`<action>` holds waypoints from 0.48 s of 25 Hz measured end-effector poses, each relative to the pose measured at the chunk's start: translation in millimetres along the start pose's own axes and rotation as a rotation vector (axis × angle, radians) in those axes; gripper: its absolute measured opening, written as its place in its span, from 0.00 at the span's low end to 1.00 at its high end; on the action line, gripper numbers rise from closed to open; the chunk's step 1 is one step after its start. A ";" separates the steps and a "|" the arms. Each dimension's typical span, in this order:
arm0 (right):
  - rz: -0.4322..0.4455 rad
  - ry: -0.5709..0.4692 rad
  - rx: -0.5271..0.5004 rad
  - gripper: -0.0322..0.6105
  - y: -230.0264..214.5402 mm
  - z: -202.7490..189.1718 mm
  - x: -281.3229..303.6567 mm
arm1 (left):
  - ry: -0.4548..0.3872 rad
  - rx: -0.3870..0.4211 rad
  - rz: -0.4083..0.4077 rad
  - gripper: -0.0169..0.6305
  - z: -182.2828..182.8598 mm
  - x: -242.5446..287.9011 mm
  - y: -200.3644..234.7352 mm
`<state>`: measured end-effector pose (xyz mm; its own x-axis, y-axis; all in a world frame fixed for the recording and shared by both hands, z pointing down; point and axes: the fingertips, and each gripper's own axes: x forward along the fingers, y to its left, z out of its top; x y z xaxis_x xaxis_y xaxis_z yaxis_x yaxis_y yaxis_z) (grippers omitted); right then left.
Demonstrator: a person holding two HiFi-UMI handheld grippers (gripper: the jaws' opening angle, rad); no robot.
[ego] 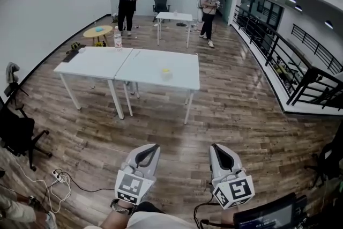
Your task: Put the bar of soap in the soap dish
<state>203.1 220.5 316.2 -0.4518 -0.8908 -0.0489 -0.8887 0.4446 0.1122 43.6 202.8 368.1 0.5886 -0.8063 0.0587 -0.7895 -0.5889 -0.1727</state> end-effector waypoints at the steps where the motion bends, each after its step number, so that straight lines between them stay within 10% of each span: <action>1: 0.002 0.001 0.001 0.05 2.9 -0.5 -1.7 | -0.002 0.003 0.001 0.04 0.8 -3.7 -0.6; 12: 0.002 0.006 0.002 0.05 29.9 2.8 -10.7 | 0.020 -0.018 0.005 0.04 -11.8 -35.7 0.4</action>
<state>181.2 243.6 317.2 -0.4527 -0.8907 -0.0424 -0.8881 0.4461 0.1106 20.2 230.7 377.5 0.5809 -0.8103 0.0773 -0.7958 -0.5853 -0.1552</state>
